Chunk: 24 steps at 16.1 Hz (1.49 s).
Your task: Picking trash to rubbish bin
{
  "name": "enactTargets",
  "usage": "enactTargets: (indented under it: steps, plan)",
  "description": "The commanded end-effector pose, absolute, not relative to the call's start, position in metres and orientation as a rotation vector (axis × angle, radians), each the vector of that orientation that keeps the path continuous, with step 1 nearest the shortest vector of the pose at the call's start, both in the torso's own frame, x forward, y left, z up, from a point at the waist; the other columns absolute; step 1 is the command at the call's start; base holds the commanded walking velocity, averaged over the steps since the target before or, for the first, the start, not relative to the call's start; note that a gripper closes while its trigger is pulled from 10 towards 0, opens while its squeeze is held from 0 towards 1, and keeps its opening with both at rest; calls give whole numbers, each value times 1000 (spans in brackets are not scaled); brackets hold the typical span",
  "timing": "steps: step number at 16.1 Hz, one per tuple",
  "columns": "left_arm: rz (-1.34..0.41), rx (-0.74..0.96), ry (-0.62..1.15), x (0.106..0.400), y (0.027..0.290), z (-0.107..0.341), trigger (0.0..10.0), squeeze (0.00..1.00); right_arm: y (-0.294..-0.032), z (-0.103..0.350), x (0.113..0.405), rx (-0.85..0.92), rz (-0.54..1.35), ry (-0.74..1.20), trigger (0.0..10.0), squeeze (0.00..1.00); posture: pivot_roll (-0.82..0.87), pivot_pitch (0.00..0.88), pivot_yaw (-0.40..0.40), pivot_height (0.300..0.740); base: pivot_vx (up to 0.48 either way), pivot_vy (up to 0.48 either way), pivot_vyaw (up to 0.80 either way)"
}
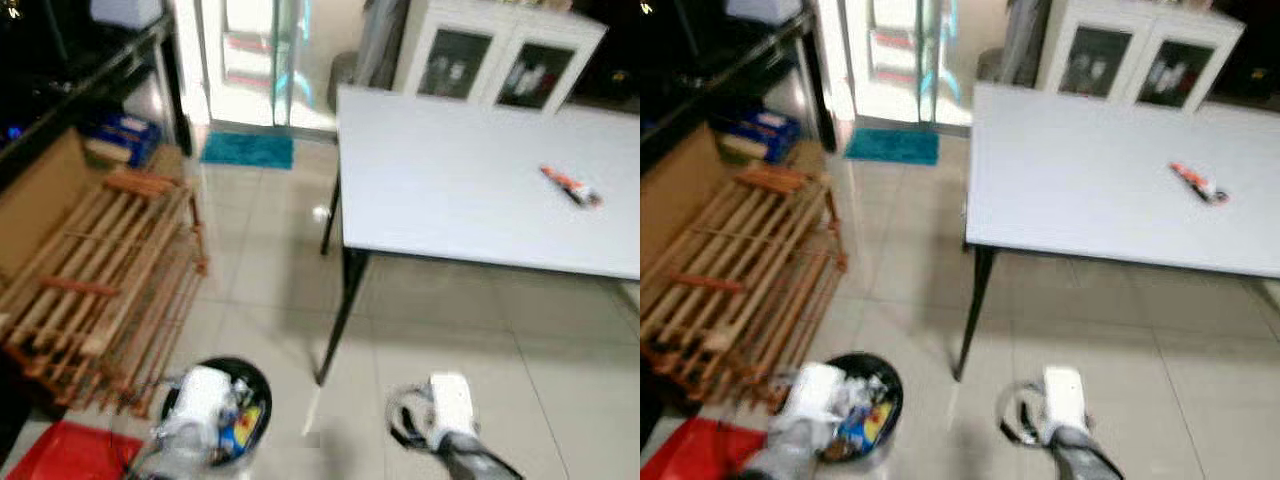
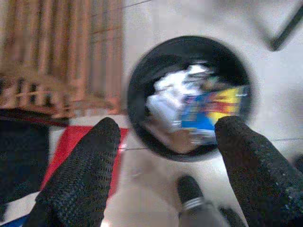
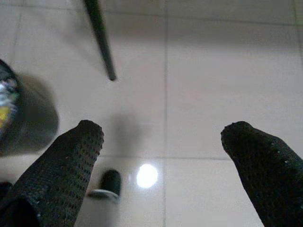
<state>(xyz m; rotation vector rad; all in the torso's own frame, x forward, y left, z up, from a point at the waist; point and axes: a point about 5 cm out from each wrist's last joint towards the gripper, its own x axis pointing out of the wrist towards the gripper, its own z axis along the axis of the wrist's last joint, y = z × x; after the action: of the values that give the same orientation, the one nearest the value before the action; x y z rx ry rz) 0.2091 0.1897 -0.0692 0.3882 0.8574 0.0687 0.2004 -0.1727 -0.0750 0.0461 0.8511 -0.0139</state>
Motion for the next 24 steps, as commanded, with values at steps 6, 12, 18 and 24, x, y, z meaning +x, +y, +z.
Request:
enactTargets:
  steps: [6,12,18,24]
  plan:
    - [93,408,858,209,198,-68,10000,0,-171,-75,201,49,-12,854,10000,0,-51,50,-107,740,0,-311,0]
    - [91,405,860,208,197,-69,10000,0,-171,-75,200,43,-4,857,10000,0,-52,53,-108,740,0,-311,0]
    - [91,404,861,208,197,-69,10000,0,-170,-76,200,41,-1,859,10000,0,-51,54,-110,740,0,-311,0]
    - [88,404,864,207,197,-69,10000,0,-169,-76,199,39,6,860,10000,0,-49,50,-111,740,0,-312,0]
